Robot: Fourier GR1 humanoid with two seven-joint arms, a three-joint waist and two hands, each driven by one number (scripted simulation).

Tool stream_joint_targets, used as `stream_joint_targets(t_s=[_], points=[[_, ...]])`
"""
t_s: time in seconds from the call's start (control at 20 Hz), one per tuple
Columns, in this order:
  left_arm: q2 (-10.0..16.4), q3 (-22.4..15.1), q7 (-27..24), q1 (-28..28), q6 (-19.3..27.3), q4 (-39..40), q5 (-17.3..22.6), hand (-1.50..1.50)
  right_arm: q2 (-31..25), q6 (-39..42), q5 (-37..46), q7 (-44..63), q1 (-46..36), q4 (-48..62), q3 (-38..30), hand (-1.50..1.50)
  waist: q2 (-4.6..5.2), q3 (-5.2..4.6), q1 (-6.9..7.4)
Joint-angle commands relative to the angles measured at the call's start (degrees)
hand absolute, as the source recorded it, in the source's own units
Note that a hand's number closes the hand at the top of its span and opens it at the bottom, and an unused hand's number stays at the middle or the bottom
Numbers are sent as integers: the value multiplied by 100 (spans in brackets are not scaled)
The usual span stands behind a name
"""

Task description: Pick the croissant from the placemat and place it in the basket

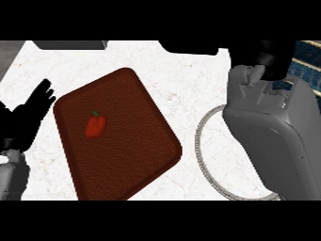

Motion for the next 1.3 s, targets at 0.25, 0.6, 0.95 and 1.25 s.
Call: stream_joint_targets(t_s=[0.25, 0.6, 0.95, 1.25], points=[[-66, -32, -156, -265, 108, 372, -169, 0, -768, -55, 414, -283, -781, 1603, -812, 150, 34, -2, 8], [149, 164, -132, -48, -158, 250, 37, 0, -1475, -262, 254, -1055, -532, 2285, -1427, 150, 23, 2, 36], [2, -13, 30, 66, -62, -49, -81, 0, -1915, -470, -44, -1993, 117, 2574, -1811, 150, 13, 4, 22], [-167, -74, 390, -93, 181, -310, -116, 0, -1854, -981, -294, -2529, 466, 2831, -2084, 150, 8, 4, 10]])
